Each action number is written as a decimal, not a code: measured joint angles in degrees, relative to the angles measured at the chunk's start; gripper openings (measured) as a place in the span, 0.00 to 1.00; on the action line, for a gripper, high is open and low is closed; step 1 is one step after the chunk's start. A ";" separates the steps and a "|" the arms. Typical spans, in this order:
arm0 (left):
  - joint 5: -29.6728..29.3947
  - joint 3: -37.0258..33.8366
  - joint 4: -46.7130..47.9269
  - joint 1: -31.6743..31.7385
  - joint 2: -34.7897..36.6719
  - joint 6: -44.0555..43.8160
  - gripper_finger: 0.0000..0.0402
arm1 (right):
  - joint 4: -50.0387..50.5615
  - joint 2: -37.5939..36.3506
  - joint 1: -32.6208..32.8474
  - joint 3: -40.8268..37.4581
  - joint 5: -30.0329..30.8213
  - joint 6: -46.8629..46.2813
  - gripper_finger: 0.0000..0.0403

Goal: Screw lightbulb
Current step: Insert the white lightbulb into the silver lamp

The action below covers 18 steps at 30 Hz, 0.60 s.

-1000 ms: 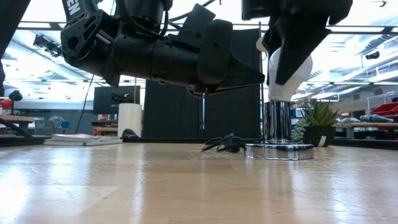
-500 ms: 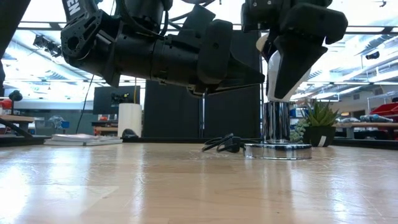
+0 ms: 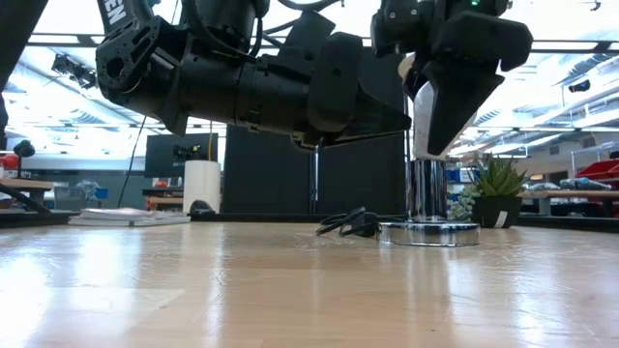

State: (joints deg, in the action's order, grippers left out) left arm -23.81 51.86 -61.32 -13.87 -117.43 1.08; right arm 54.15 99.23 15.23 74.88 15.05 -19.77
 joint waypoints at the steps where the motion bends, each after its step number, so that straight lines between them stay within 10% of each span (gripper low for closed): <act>1: 0.04 0.00 0.02 -0.02 0.00 0.01 0.33 | 0.27 0.03 -0.18 0.23 0.02 0.11 0.84; 10: 0.13 0.00 0.07 -0.02 0.00 0.03 0.33 | 1.37 0.03 -1.56 0.72 -0.16 1.61 0.64; 18: 0.96 0.00 3.10 0.00 0.02 0.01 0.33 | 1.44 0.03 -2.30 0.78 -1.66 2.56 0.66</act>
State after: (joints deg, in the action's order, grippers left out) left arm -22.86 51.86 -58.22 -13.87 -117.40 1.09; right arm 55.59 99.26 12.93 75.66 13.39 -17.21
